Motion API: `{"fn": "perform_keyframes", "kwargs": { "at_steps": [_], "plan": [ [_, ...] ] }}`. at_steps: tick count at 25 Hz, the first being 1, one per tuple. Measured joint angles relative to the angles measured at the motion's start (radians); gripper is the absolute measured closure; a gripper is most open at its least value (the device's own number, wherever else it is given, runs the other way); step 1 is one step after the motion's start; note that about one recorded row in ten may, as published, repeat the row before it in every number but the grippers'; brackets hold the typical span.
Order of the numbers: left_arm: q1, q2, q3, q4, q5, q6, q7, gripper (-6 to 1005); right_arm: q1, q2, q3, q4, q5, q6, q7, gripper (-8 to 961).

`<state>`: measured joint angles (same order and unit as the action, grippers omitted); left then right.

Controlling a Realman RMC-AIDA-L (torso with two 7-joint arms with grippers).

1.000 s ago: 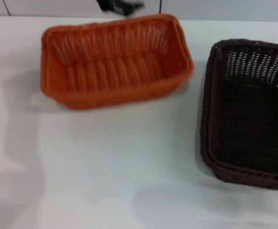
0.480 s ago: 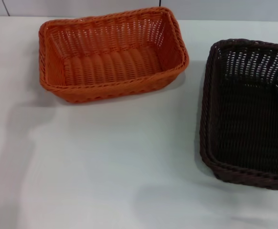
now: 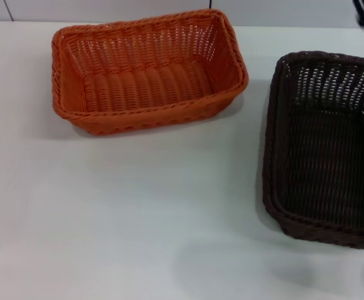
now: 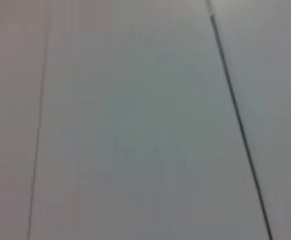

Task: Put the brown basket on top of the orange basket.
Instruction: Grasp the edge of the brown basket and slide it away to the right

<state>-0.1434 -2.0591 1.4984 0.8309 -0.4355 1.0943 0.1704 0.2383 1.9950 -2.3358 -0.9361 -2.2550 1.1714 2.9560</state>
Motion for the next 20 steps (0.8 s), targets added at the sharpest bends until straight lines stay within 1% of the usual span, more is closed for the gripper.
{"fn": "perform_keyframes", "kwargs": {
  "at_steps": [1,2,3,4,5,6,7,8,9,10,11,12,13,14,15,16,17,18,19,20],
  "plan": [
    [0.001,-0.003,-0.005,-0.098,0.011,0.069,-0.049,155,0.0,-0.037,0.017,-0.109,-0.018,-0.123,0.0,128],
    [0.001,-0.003,-0.005,-0.098,0.011,0.069,-0.049,155,0.007,-0.074,0.047,-0.217,-0.029,-0.257,0.001,128],
    [0.002,-0.004,-0.005,-0.152,0.008,0.103,-0.05,155,0.018,-0.099,0.085,-0.321,-0.037,-0.389,0.001,128],
    [0.002,-0.006,-0.005,-0.224,-0.003,0.135,-0.047,155,0.054,-0.126,0.21,-0.503,-0.042,-0.712,0.0,128],
    [0.002,-0.006,-0.005,-0.224,-0.003,0.135,-0.047,155,0.054,-0.126,0.21,-0.503,-0.042,-0.712,0.0,128],
    [-0.001,-0.007,-0.007,-0.286,-0.021,0.146,-0.048,155,0.105,-0.098,0.381,-0.632,-0.043,-1.011,-0.006,128],
    [-0.001,-0.007,-0.007,-0.286,-0.021,0.146,-0.048,155,0.105,-0.098,0.381,-0.632,-0.043,-1.011,-0.006,128],
    [-0.005,-0.007,-0.009,-0.32,-0.031,0.15,-0.048,155,0.134,-0.075,0.463,-0.677,-0.043,-1.151,-0.016,128],
    [-0.017,-0.005,-0.014,-0.386,-0.055,0.156,-0.05,155,0.201,0.001,0.659,-0.746,-0.043,-1.481,-0.081,128],
    [-0.017,-0.005,-0.014,-0.386,-0.055,0.156,-0.05,155,0.201,0.001,0.659,-0.746,-0.043,-1.481,-0.081,128],
    [-0.026,-0.004,-0.021,-0.426,-0.064,0.162,-0.05,155,0.257,0.062,0.814,-0.79,-0.042,-1.782,-0.16,128],
    [-0.026,-0.004,-0.021,-0.426,-0.064,0.162,-0.05,155,0.257,0.062,0.814,-0.79,-0.042,-1.782,-0.16,128],
    [-0.031,-0.004,-0.027,-0.443,-0.064,0.164,-0.048,155,0.282,0.078,0.88,-0.806,-0.037,-1.949,-0.189,129],
    [-0.039,-0.004,-0.044,-0.465,-0.064,0.164,-0.042,155,0.336,0.076,0.967,-0.812,-0.015,-2.256,-0.2,129],
    [-0.039,-0.004,-0.044,-0.465,-0.064,0.164,-0.042,155,0.336,0.076,0.967,-0.812,-0.015,-2.256,-0.2,129],
    [-0.049,-0.004,-0.066,-0.489,-0.062,0.161,-0.031,155,0.377,0.067,1.043,-0.808,0.012,-2.501,-0.199,129],
    [-0.049,-0.004,-0.066,-0.489,-0.062,0.161,-0.031,155,0.377,0.067,1.043,-0.808,0.012,-2.501,-0.199,129],
    [-0.057,-0.004,-0.079,-0.504,-0.061,0.16,-0.025,155,0.39,0.064,1.08,-0.806,0.025,-2.603,-0.204,129],
    [-0.063,-0.003,-0.088,-0.515,-0.06,0.159,-0.022,155,0.402,0.062,1.152,-0.812,0.05,-2.83,-0.23,129],
    [-0.067,-0.002,-0.093,-0.525,-0.059,0.158,-0.023,155,0.404,0.061,1.175,-0.821,0.057,-2.907,-0.239,129]
  ]
}}
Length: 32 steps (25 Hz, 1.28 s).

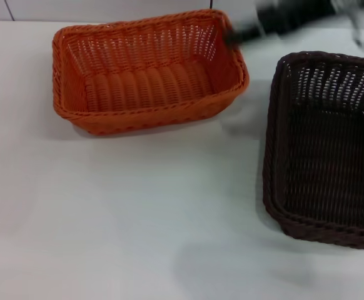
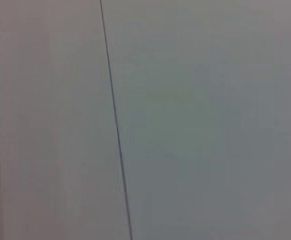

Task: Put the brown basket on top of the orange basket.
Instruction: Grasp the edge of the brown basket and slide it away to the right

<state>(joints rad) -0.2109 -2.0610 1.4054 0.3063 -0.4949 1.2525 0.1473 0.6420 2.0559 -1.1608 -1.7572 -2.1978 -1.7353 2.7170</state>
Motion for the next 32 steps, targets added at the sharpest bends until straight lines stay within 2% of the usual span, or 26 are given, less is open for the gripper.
{"fn": "perform_keyframes", "kwargs": {
  "at_steps": [2,3,4,8,9,12,14,15,16,17,19,23,32],
  "plan": [
    [-0.003,0.002,-0.007,-0.006,0.001,-0.002,-0.011,155,-0.005,-0.004,0.025,-0.038,0.004,-0.138,-0.015,129],
    [-0.003,0.002,-0.01,-0.006,0.002,-0.003,-0.013,155,-0.005,-0.004,0.025,-0.038,0.004,-0.138,-0.015,129],
    [-0.003,0.002,-0.017,-0.007,0.008,-0.003,-0.016,155,-0.024,-0.01,0.026,-0.094,-0.001,-0.248,-0.038,129],
    [-0.01,0.002,-0.017,-0.007,0.012,-0.011,-0.014,155,-0.06,-0.024,-0.021,-0.17,-0.024,-0.32,-0.051,130],
    [-0.014,0.002,-0.017,-0.008,0.013,-0.021,-0.013,155,-0.076,-0.031,-0.067,-0.194,-0.062,-0.341,-0.046,130],
    [-0.018,0.003,-0.018,-0.008,0.013,-0.027,-0.01,155,-0.083,-0.024,-0.092,-0.197,-0.115,-0.357,-0.045,131],
    [-0.023,0.003,-0.017,-0.008,0.013,-0.034,-0.005,155,-0.079,0.008,-0.118,-0.17,-0.189,-0.378,-0.065,131],
    [-0.023,0.003,-0.017,-0.008,0.013,-0.034,-0.005,155,-0.079,0.008,-0.118,-0.17,-0.189,-0.378,-0.065,131],
    [-0.023,0.003,-0.017,-0.008,0.013,-0.035,-0.004,155,-0.077,0.018,-0.152,-0.143,-0.214,-0.386,-0.072,132],
    [-0.024,0.003,-0.016,-0.008,0.014,-0.035,-0.003,155,-0.077,0.018,-0.152,-0.143,-0.214,-0.386,-0.072,132],
    [-0.025,0.003,-0.015,-0.009,0.014,-0.035,-0.005,155,-0.078,0.019,-0.219,-0.101,-0.221,-0.379,-0.069,132],
    [-0.025,0.002,-0.013,-0.009,0.014,-0.037,-0.005,155,-0.076,0.019,-0.259,-0.058,-0.23,-0.359,-0.066,134],
    [-0.024,0.002,-0.007,-0.005,0.016,-0.039,-0.037,155,-0.045,0.019,-0.393,0.137,-0.294,-0.254,-0.069,136]
  ]
}}
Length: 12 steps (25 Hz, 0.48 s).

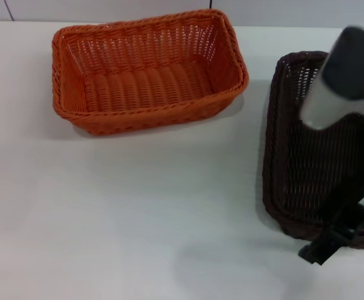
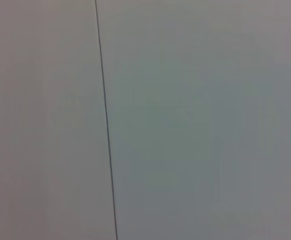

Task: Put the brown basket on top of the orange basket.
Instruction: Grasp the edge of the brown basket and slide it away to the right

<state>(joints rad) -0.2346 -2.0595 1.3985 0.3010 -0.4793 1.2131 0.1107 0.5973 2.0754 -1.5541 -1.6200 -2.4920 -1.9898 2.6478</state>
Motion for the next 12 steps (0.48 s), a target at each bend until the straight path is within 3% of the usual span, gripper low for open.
{"fn": "perform_keyframes", "kwargs": {
  "at_steps": [7,12],
  "plan": [
    [-0.005,0.001,0.003,0.001,0.002,0.001,-0.003,155,0.03,0.0,-0.138,0.094,-0.091,0.064,0.002,187],
    [-0.006,0.001,0.005,0.002,0.002,0.008,-0.002,155,0.04,0.0,-0.138,0.102,-0.098,0.092,-0.019,270]
  ]
}}
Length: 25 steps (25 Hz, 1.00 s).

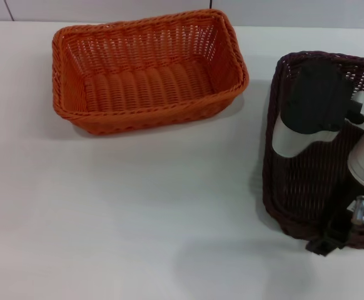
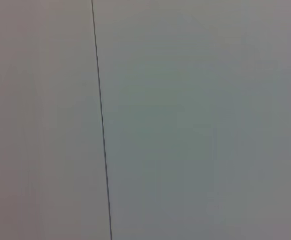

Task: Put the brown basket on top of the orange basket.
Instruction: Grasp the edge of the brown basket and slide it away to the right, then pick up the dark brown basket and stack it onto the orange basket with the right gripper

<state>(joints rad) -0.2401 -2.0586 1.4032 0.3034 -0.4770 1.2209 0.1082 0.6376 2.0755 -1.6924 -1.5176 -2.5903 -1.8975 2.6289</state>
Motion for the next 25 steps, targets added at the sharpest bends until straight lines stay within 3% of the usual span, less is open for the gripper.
{"fn": "perform_keyframes", "kwargs": {
  "at_steps": [2,9,12,13,16,20,25],
  "plan": [
    [0.001,0.0,0.0,0.001,0.0,0.001,0.0,155,-0.003,0.0,0.001,-0.006,-0.013,0.016,-0.012,303],
    [0.005,0.0,-0.001,0.006,0.0,0.004,0.0,155,0.0,0.0,0.051,-0.057,-0.022,0.088,0.024,580],
    [0.003,0.0,-0.001,0.004,0.0,0.006,0.0,155,-0.005,0.0,0.185,-0.155,0.006,0.137,0.097,696],
    [0.003,0.0,-0.001,0.003,0.0,0.006,0.0,155,-0.005,0.0,0.185,-0.155,0.006,0.137,0.097,735],
    [0.004,0.0,-0.001,0.003,0.0,0.009,0.002,155,-0.008,0.0,0.31,-0.245,0.112,0.151,0.111,821],
    [0.006,0.001,-0.002,0.005,0.0,0.017,0.002,155,-0.007,0.0,0.362,-0.332,0.161,0.161,0.119,821],
    [0.008,0.002,-0.002,0.005,0.0,0.023,0.001,155,-0.01,0.0,0.321,-0.447,0.157,0.189,0.053,820]
  ]
}}
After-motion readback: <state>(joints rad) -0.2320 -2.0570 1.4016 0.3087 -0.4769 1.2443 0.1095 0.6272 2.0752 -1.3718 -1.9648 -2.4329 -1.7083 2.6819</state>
